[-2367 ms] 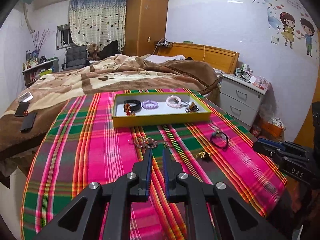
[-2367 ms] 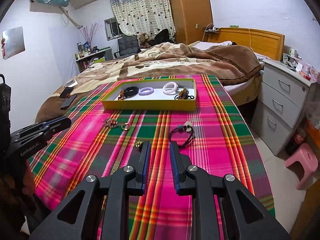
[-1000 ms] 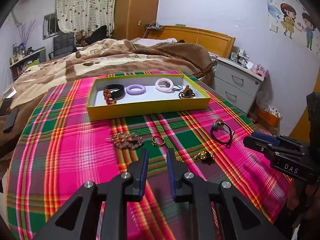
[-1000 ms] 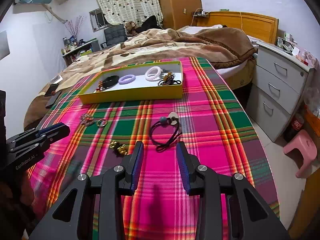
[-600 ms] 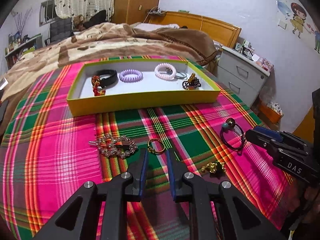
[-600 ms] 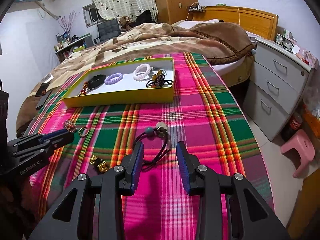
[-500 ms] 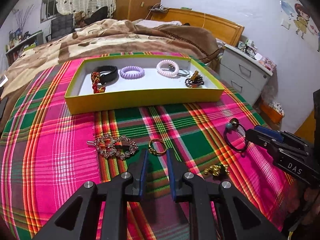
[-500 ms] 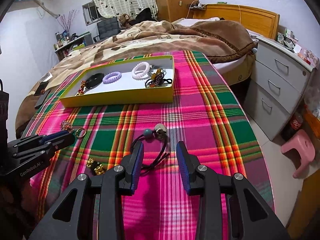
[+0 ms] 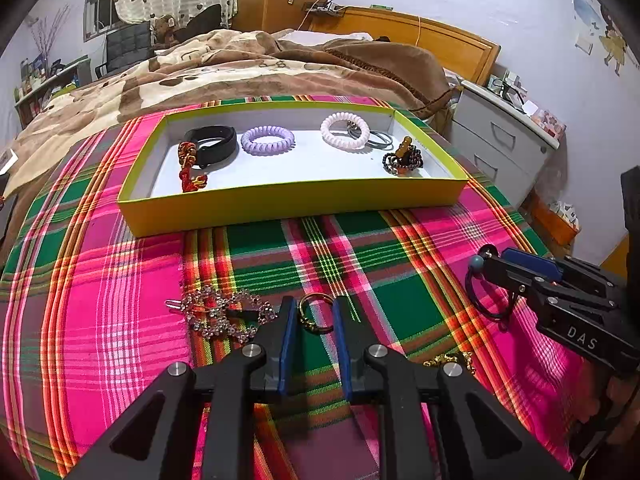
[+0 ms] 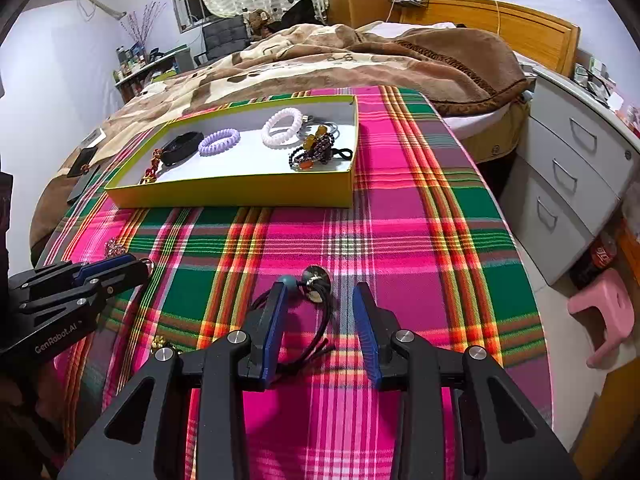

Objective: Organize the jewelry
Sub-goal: 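Grasp gold ring with left tool while right tool grasps black cord hair tie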

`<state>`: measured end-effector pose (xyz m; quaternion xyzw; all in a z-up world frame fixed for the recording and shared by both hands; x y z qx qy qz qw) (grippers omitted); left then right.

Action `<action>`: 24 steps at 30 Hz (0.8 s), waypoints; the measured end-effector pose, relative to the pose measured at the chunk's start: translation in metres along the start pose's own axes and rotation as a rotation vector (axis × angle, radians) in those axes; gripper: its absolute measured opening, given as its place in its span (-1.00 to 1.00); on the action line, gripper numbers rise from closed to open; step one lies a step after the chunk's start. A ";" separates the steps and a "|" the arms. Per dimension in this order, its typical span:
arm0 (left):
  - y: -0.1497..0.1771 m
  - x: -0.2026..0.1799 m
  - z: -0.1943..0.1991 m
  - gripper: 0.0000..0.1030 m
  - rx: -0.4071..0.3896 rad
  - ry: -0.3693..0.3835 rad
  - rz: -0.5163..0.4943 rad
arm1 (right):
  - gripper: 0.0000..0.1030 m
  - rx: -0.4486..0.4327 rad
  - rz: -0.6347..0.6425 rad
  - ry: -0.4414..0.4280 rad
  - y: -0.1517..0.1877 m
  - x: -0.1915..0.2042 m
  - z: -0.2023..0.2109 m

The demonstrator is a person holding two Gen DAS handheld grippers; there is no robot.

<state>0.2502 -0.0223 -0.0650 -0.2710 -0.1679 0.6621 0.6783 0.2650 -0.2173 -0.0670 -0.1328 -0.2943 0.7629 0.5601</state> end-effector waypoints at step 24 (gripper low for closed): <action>0.005 0.001 0.005 -0.93 -0.002 -0.005 -0.018 | -0.92 -0.012 0.039 -0.015 0.004 0.009 0.007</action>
Point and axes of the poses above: each gripper's, at about its wrist camera, not at the fingertips, and z roughly against the way its jaws point, x to its left, y to its underside, the point moved 5 cm from there along -z, roughly the way its jaws point, and after that the axes turned 2 degrees about x, right-handed, at the moved point
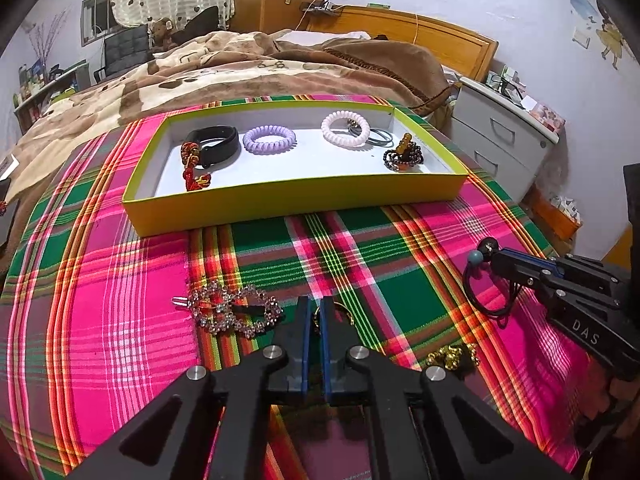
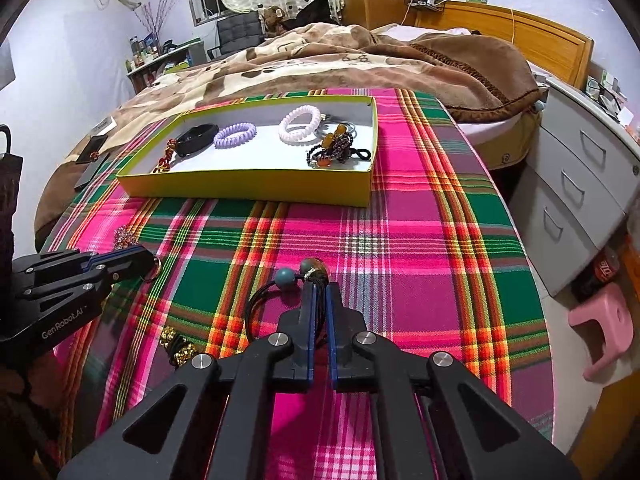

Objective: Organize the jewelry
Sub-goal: 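Grasp gold ring with left tool while right tool grasps black cord hair tie, then carry ring into box with left tool while right tool drops cord tie there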

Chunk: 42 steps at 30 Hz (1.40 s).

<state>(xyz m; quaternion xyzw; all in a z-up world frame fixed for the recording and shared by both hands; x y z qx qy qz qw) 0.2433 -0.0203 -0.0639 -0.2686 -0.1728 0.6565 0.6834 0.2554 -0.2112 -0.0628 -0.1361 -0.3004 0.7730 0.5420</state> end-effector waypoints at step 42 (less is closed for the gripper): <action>-0.035 0.017 0.103 -0.93 -0.246 0.004 -0.003 | -0.92 -0.181 0.031 -0.062 -0.045 0.056 0.068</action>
Point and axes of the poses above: each gripper's, at about its wrist camera, not at the fingertips, and z roughly against the way its jaws point, x to its left, y to its underside, the point moved 5 cm from there along -z, roughly the way its jaws point, and after that the axes turned 2 degrees about x, right-handed, at the moved point
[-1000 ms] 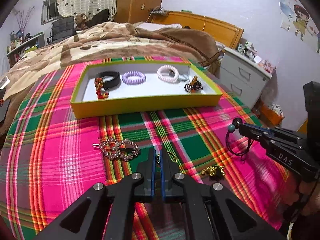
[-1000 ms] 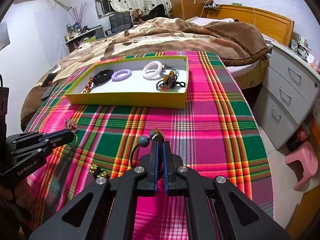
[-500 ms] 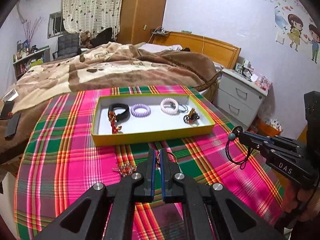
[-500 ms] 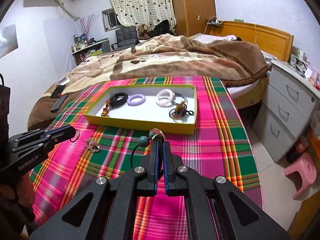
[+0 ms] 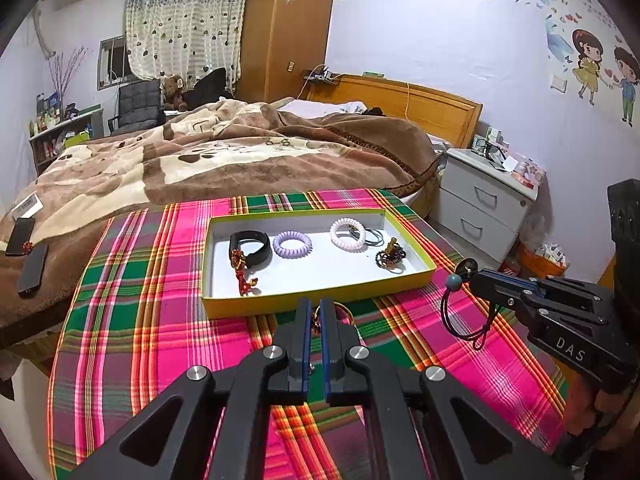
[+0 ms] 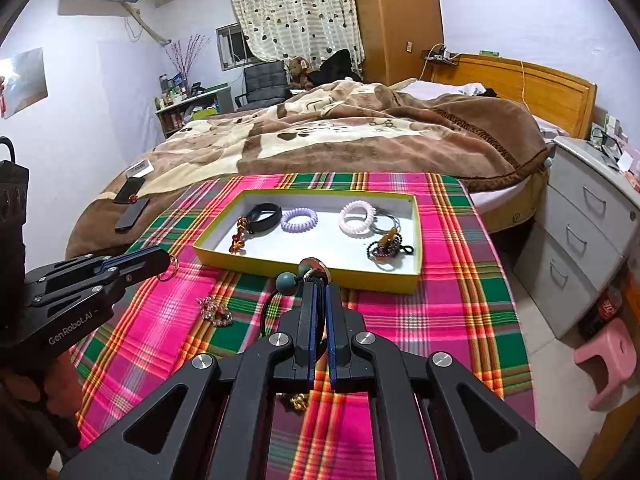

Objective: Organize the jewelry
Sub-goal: 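Carry ring into box with left tool while right tool drops cord tie there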

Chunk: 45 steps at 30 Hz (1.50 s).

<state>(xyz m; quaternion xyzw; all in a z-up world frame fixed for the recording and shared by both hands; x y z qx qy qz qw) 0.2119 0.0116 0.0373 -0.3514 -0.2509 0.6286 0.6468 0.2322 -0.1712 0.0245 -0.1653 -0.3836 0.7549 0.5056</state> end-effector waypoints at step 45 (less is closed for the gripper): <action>-0.039 0.043 -0.175 -0.92 0.178 -0.045 -0.014 | -0.92 0.161 -0.035 -0.001 -0.050 -0.052 -0.162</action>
Point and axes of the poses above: each gripper's, at about its wrist camera, not at the fingertips, and z roughly against the way its jaws point, x to its left, y to its underside, the point moved 5 cm from there along -z, roughly the way its jaws point, and after that the axes turned 2 degrees about x, right-handed, at the moved point
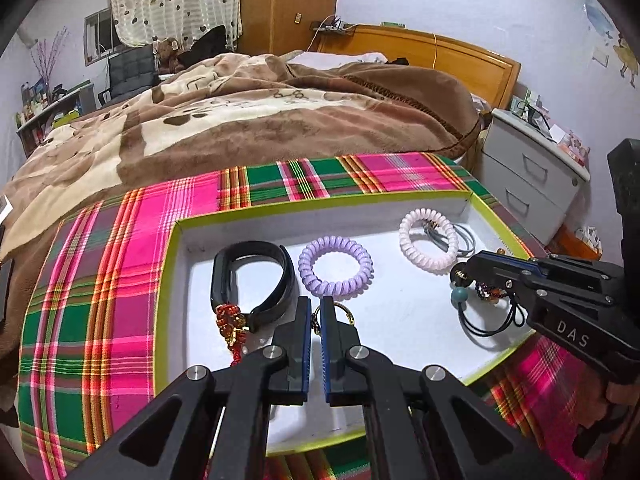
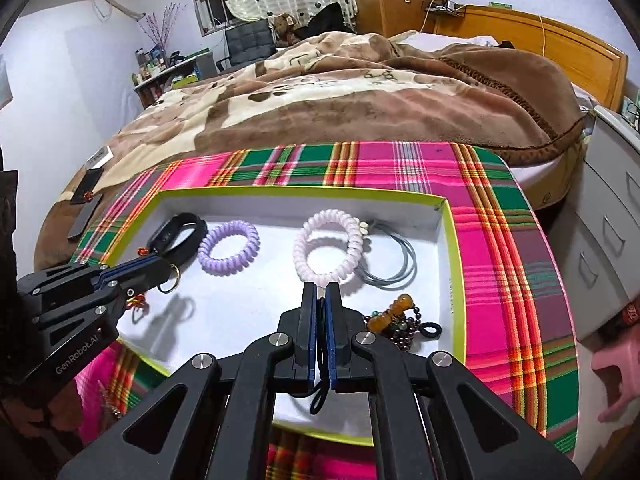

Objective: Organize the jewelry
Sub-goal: 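Carry ring into box with left tool while right tool drops cord tie there, then withdraw both open tools from the box toward the hair clip and gold beads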

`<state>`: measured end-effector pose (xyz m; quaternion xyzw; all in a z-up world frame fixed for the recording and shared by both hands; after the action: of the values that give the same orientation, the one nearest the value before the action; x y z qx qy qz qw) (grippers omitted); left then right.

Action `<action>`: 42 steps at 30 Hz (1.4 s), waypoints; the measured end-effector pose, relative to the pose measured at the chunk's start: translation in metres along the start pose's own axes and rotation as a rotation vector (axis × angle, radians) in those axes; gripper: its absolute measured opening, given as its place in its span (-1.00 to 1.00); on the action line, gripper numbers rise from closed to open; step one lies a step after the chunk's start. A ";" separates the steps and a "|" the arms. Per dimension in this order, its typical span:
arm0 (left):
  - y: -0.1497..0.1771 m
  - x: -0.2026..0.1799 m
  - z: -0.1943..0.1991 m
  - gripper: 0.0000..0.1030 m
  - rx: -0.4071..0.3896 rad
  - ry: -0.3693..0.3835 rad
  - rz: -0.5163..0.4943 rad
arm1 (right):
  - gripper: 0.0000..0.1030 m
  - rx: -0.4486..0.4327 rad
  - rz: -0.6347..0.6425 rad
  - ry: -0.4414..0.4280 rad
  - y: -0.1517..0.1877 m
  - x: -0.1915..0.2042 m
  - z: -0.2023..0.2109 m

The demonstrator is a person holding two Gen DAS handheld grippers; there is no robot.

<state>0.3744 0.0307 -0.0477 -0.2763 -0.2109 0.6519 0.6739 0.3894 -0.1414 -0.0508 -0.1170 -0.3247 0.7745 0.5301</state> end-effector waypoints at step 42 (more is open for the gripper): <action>0.092 -0.026 0.156 -0.91 -0.166 0.024 0.020 | -0.62 -0.177 0.043 -0.034 0.098 0.048 0.155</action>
<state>0.2022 0.0202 0.0136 -0.3414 -0.2533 0.6354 0.6446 0.2154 -0.1795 0.0135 -0.1574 -0.3983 0.7559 0.4952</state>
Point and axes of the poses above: each gripper's, at about its wrist camera, not at the fingertips, and z roughly against the way its jaws point, x to its left, y to its underside, the point moved 5 cm from there along -z, roughly the way its jaws point, and after that the axes turned 2 degrees about x, right-handed, at the moved point
